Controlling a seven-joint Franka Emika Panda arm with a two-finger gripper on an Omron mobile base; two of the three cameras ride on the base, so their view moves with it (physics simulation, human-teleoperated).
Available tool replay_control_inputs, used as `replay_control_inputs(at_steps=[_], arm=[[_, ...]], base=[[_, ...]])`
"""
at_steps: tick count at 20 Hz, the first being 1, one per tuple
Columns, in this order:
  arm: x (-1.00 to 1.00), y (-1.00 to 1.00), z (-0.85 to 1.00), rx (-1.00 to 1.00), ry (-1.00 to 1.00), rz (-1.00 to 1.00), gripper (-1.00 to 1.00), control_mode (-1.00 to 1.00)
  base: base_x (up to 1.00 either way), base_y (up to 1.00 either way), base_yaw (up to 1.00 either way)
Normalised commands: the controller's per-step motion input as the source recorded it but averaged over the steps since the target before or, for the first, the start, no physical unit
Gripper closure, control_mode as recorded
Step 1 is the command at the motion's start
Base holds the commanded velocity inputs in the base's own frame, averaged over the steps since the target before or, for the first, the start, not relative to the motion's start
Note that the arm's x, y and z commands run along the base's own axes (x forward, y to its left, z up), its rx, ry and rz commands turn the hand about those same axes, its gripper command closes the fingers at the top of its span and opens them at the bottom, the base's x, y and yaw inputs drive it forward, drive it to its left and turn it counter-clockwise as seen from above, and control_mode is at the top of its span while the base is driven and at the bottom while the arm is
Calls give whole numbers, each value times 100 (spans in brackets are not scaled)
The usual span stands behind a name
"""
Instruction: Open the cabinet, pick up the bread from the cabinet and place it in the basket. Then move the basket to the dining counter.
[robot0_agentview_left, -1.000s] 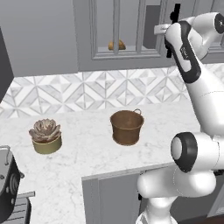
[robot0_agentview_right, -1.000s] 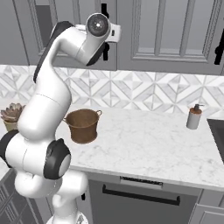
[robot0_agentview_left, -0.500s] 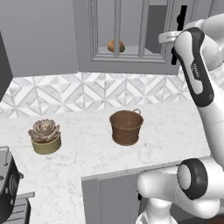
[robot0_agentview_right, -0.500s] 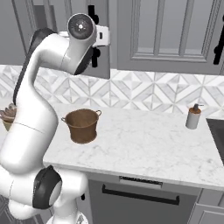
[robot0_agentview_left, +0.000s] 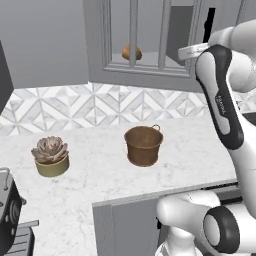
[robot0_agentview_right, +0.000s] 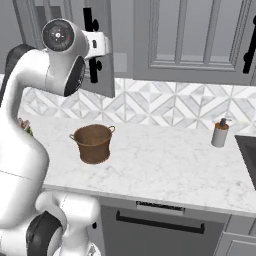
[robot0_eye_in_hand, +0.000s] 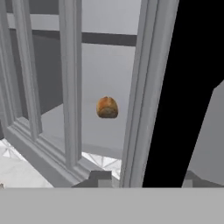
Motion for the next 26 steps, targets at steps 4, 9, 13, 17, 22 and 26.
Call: replay_control_inputs(at_steps=[4, 9, 13, 17, 22, 26], arm=[[-82, 100, 0, 0, 0, 0, 100, -100], [-74, 100, -6, 3, 1, 2, 100, -100], [-49, 100, -31, 7, 6, 8, 100, -100], [-30, 100, -42, 5, 6, 10, 100, -100], [-70, 92, -23, 6, 1, 5, 100, -100], [-100, 33, -15, 20, -6, -1, 100, -100]], base=[[0, 0, 0], [0, 0, 0], [0, 0, 0], [0, 0, 0], [0, 0, 0], [0, 0, 0]])
